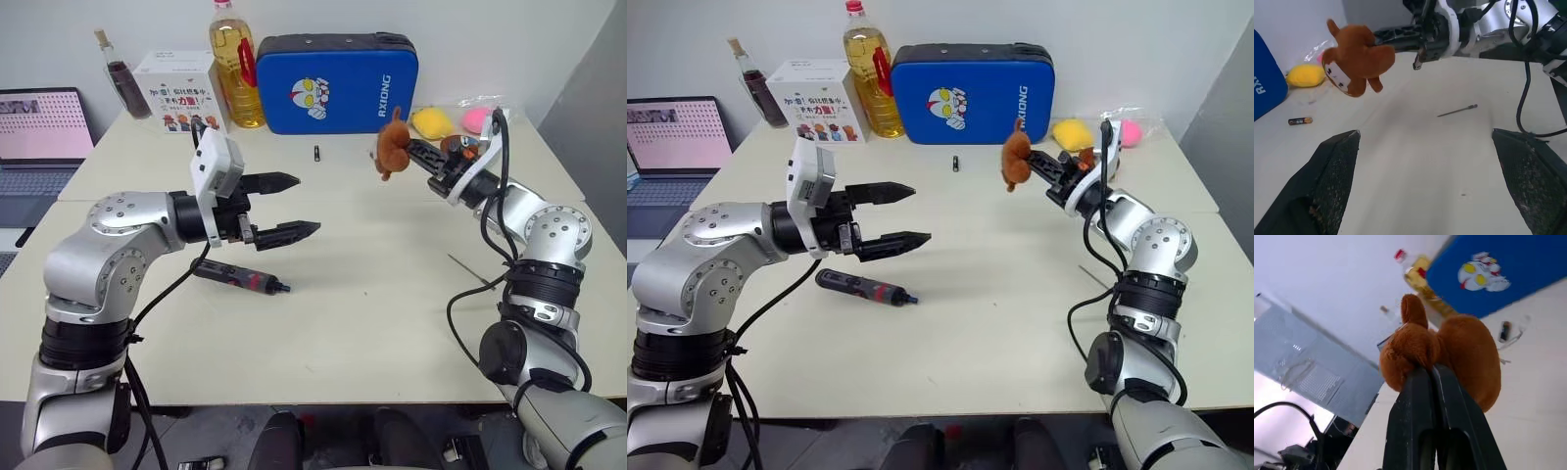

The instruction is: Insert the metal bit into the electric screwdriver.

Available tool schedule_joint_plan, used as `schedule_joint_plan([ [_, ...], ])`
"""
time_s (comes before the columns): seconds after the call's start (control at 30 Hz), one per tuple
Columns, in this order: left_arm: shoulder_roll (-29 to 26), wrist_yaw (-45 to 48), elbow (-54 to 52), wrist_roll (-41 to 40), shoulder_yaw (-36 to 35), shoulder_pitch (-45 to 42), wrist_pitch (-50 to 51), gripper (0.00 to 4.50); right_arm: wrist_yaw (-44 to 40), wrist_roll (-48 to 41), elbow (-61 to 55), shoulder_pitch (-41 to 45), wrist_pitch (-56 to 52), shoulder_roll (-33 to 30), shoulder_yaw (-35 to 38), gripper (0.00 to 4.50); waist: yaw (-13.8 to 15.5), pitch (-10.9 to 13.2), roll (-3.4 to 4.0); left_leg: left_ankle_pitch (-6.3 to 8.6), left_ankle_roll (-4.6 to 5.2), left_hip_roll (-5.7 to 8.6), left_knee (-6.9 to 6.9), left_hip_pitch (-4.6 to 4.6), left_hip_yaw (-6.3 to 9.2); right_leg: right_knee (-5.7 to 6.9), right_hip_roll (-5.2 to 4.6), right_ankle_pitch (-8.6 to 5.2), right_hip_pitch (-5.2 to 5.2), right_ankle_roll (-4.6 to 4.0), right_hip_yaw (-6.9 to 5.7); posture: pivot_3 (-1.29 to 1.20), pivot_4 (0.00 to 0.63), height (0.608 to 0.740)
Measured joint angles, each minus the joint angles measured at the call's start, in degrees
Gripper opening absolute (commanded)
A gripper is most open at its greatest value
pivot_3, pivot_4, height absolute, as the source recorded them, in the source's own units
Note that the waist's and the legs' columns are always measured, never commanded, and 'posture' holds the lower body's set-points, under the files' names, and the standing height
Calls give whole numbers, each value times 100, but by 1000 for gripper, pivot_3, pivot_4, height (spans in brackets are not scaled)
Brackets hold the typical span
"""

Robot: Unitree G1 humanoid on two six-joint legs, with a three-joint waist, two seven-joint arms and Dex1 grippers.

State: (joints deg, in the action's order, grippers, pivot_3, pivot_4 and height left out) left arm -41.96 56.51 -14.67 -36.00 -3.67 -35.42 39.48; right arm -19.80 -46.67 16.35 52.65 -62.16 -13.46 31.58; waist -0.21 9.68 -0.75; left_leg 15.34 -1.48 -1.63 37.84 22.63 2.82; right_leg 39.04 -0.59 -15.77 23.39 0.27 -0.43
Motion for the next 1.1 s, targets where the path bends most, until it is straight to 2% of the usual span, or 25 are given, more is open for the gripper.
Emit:
schedule_joint_plan([
  [0.03,216,-74,207,81,89,-196,-100,4500,177,56,818,247,274,-134,168,25,-9,1,2,-1,1,3,5,-3,-4,6,0,1,0,1,0,0,150,740],
  [0.13,405,-91,339,173,214,-342,-269,4500,336,348,2081,777,1089,-489,299,25,-21,3,5,-1,1,3,0,-4,-9,2,0,3,0,1,4,0,150,740],
  [0.3,448,-86,380,290,246,-338,-369,4500,398,1283,4172,1539,3143,-1062,78,25,-87,4,6,-1,1,-1,-6,8,-15,-3,3,2,14,1,11,0,150,740],
  [0.33,450,-87,379,310,250,-332,-375,4500,413,1644,4600,1687,3735,-1118,-147,25,-132,4,6,-1,1,-2,-6,8,-16,-2,2,2,13,0,13,0,150,740],
  [0.4,451,-87,373,314,251,-321,-380,4500,402,1889,4762,1727,4055,-1138,-353,25,-147,4,6,-1,1,-3,-6,8,-17,-1,2,2,14,0,14,0,150,740],
  [0.57,453,-94,348,338,254,-235,-386,4500,181,3250,5245,1773,5372,-1243,-1551,25,-168,6,10,-2,-1,-5,-6,6,-18,0,4,2,16,0,17,0,150,740],
  [0.7,460,-116,328,353,259,-235,-395,4500,-76,4020,5407,1758,5919,-1185,-2266,818,-164,6,10,-11,-17,-5,-5,7,-17,1,4,2,16,1,16,0,150,740],
  [0.83,455,-145,298,353,259,-229,-393,4500,-228,4088,5524,1708,5937,-1144,-2258,1886,-150,6,10,-13,-21,-3,-2,9,-16,1,-1,2,15,1,16,0,150,740],
  [1.1,436,-186,249,350,259,-127,-381,4500,-339,4075,5544,1704,6048,-1295,-2065,3649,-147,7,11,-13,-20,-1,-2,8,-17,1,-3,2,15,1,17,0,150,740],
])
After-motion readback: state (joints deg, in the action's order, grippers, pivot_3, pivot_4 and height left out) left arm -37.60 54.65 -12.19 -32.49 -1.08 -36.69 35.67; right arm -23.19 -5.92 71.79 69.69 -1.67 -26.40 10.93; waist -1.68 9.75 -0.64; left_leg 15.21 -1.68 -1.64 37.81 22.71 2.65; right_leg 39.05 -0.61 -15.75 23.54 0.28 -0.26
